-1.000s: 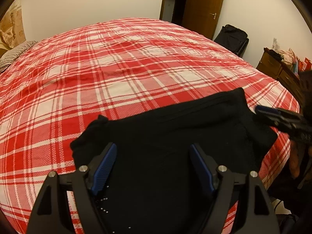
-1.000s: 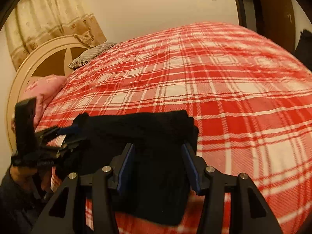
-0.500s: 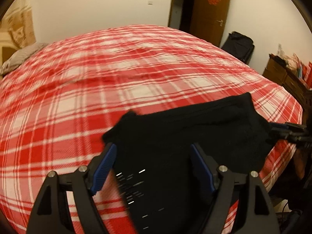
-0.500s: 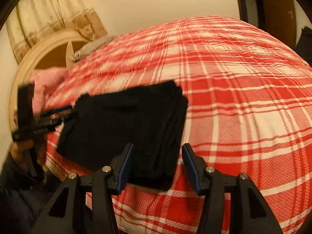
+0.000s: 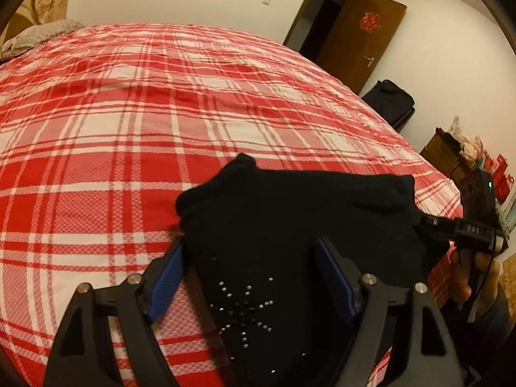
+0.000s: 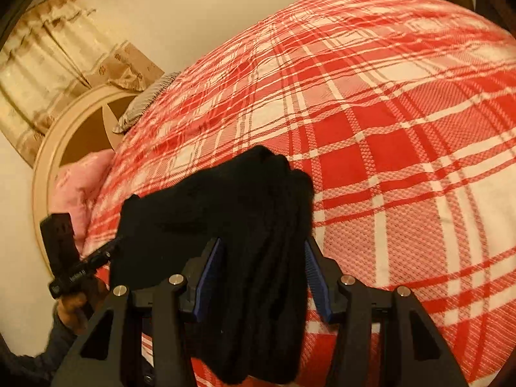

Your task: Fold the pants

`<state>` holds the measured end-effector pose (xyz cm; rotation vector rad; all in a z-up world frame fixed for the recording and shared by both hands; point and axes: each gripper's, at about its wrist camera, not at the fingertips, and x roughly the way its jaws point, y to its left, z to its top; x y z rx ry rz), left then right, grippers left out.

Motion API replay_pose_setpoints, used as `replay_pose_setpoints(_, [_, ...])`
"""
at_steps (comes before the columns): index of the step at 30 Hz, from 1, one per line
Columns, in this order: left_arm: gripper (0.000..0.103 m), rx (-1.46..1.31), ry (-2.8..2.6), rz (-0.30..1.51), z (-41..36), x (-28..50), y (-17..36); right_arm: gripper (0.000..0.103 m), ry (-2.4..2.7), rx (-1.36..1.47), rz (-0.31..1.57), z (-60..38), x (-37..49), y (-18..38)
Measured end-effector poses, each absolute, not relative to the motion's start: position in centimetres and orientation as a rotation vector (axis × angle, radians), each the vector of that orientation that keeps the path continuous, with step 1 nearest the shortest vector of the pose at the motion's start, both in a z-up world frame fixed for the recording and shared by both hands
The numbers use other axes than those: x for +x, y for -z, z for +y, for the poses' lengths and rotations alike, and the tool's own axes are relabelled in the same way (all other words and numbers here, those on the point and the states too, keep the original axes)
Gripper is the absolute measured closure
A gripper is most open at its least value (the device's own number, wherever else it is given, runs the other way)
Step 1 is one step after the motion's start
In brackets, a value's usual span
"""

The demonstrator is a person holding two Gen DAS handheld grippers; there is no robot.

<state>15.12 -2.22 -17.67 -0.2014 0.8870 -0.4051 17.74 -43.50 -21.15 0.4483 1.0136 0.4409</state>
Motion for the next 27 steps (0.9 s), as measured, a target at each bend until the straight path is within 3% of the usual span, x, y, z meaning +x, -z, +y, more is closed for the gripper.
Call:
replay_pose_setpoints(1, [0.023, -0.203, 0.408, 0.887, -2.3, 15.2, 17.7, 0.054, -0.458, 0.453, 1.011, -43.4, 17.7, 21.1])
replay_pose_setpoints(2, [0.027, -0.207, 0.411, 0.886, -2.4, 15.1, 17.7, 0.065, -0.474, 0.461, 1.009, -43.4, 17.6, 21.0])
replay_pose_setpoints(4, [0.038, -0.216, 0.418, 0.889, -2.2, 15.2, 17.6, 0.070, -0.522, 0.511, 1.008, -43.5, 17.4, 20.9])
replay_pose_setpoints(9, [0.074, -0.261, 0.423, 0.901, -0.9, 15.3, 17.7, 0.072, -0.554, 0.506, 0.991, -42.6, 17.3, 19.7])
replay_pose_setpoints(12, [0.087, -0.276, 0.428, 0.902, -0.5, 15.0, 17.4, 0.072, -0.573, 0.487, 0.980, -41.9, 17.6, 18.7])
replay_pose_setpoints(27, [0.091, -0.184, 0.302, 0.757, 3.3, 13.4, 11.8, 0.074, -0.710, 0.329, 0.956, -35.0, 21.3, 13.8])
